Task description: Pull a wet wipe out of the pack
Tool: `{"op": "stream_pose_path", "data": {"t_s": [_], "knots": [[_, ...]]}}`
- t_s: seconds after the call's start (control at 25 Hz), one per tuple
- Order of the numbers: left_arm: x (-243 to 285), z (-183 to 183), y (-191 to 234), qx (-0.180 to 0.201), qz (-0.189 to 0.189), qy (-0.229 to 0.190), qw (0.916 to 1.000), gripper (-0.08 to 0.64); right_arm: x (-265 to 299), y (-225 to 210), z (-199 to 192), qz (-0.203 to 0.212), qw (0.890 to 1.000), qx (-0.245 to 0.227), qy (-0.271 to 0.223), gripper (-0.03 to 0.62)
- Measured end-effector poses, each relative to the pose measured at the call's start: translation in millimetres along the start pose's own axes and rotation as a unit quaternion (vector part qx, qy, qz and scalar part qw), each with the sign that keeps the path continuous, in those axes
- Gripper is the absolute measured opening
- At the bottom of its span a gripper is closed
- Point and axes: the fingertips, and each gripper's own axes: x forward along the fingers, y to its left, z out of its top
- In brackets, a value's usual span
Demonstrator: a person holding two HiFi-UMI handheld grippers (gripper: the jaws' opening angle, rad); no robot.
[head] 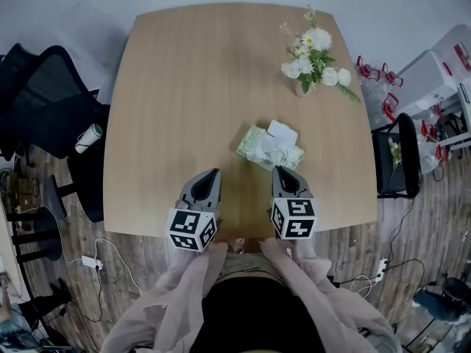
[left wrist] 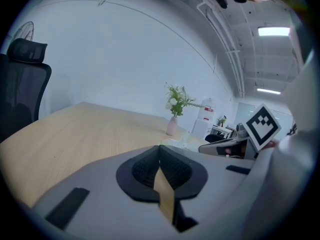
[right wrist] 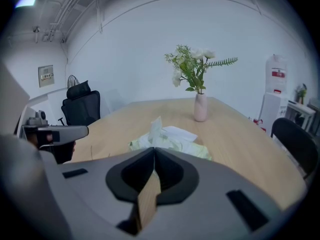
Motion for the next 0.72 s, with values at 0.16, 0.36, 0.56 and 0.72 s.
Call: {"op": "stream_pose_path", "data": {"t_s": [0.16, 0.36, 0.56, 0.72], "knots": [[-3, -2, -3, 0.003, -0.005, 0.002, 1.0000, 0.011, -3, 2, -5, 0.000, 1.000, 0.001, 0.000, 0.009], [-7, -5, -3, 0.004, -0.004, 0.001, 1.0000, 0.011, -6, 4, -7, 0.002, 1.000, -0.004, -0.003, 0.008], [-11, -4, -1, 0.004, -0.002, -0.002, 1.0000, 0.011, -8, 10, -8, 0.005, 1.000, -0.007, -0.005, 0.008], [-12, -5, -1, 0.005, -0.003, -0.002, 1.0000, 0.011, -11, 15, -9, 0.008, 1.000, -0.007, -0.007, 0.008]]}}
